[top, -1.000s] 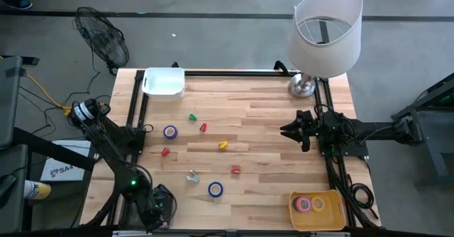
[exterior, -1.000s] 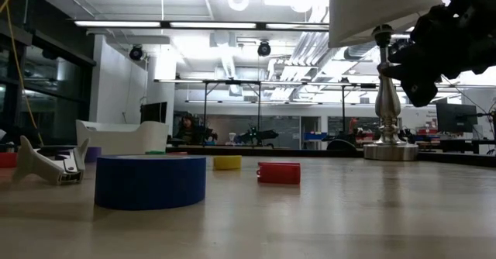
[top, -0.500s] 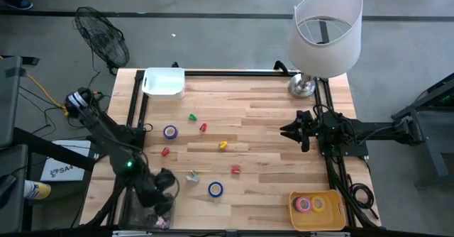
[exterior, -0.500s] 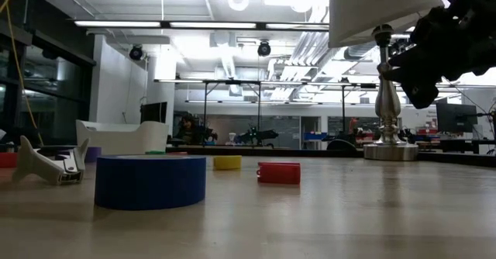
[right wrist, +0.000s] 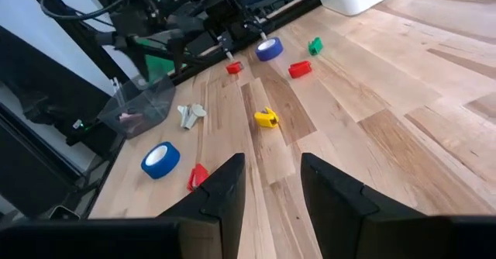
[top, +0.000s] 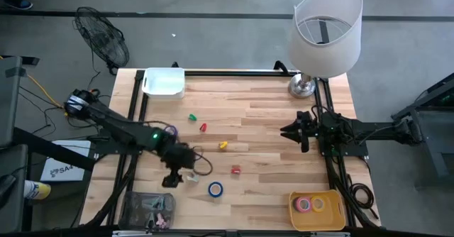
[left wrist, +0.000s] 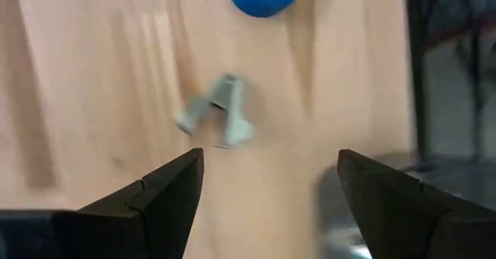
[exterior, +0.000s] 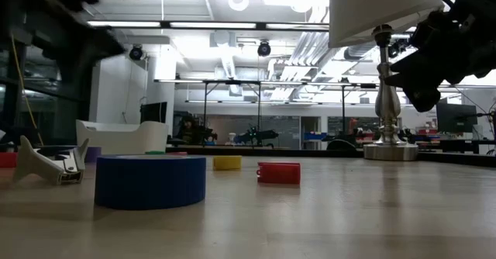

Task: Pick and place Stapler, Stapler remover, tape
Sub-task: Put the gray staple remover into the black bin

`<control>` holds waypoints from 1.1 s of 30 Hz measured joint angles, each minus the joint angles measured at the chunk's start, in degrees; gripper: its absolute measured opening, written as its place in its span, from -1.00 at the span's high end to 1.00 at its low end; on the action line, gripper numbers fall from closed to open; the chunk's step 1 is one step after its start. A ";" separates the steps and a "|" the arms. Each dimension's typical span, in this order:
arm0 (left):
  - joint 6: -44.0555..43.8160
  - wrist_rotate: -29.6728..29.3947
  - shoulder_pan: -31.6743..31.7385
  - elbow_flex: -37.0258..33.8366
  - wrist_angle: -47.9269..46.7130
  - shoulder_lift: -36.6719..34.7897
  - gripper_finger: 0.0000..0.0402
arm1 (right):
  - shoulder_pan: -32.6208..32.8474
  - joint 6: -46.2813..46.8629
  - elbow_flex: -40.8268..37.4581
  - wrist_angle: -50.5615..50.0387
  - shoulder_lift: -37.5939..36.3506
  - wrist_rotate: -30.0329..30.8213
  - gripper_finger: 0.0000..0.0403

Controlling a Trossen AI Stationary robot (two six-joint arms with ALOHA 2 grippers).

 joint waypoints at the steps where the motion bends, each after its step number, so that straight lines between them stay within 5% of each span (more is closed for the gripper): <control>1: 4.90 0.51 1.44 0.00 -0.11 0.51 -0.46 | 0.00 -0.01 0.00 -0.43 0.00 0.00 0.42; 6: 24.61 3.00 6.46 0.00 -0.23 3.54 -0.46 | -0.01 -0.03 0.00 -3.10 0.02 0.00 0.42; 10: 32.24 5.34 8.62 0.00 -0.71 5.89 -0.48 | 0.00 0.08 0.09 -4.62 0.04 0.02 0.42; 24: 42.28 6.93 9.18 0.00 -0.17 10.95 -0.50 | -0.02 0.36 0.13 -5.01 0.04 1.46 0.42; 33: 42.60 8.96 9.18 -0.02 0.58 13.57 -0.70 | -0.02 0.38 0.13 -5.08 0.04 1.49 0.42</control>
